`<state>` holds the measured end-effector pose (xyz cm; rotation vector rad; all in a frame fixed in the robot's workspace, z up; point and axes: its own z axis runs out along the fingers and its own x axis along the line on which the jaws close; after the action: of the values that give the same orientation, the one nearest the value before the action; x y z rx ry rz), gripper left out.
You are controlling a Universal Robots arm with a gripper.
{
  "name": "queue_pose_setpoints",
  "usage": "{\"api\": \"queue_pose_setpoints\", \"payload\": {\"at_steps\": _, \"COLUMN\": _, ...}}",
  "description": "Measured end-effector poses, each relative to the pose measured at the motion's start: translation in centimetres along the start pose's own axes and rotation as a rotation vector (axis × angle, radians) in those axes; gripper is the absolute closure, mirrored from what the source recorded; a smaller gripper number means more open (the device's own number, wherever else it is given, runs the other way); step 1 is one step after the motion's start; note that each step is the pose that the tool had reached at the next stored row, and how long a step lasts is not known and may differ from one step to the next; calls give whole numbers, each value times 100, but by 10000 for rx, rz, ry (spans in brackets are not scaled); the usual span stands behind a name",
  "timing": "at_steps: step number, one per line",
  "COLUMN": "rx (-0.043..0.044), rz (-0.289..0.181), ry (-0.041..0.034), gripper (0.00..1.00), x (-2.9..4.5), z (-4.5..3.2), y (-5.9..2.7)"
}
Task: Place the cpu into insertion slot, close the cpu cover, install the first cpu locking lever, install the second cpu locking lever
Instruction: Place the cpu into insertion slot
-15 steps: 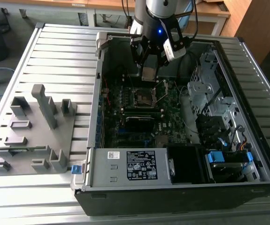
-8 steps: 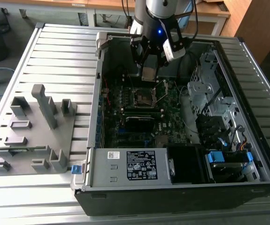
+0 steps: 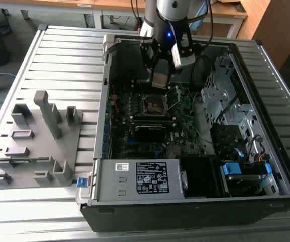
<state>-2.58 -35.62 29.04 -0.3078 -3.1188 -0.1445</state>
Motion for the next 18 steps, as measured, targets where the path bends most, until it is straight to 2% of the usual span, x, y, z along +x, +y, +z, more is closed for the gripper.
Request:
{"api": "queue_pose_setpoints", "payload": {"at_steps": 8, "rx": -16, "rz": 1409, "ry": -129, "gripper": 46, "x": 0, "z": 19, "y": -2}}
{"api": "queue_pose_setpoints", "payload": {"at_steps": 18, "rx": -21, "rz": 1558, "ry": -142, "gripper": 46, "x": 0, "z": 20, "y": -2}}
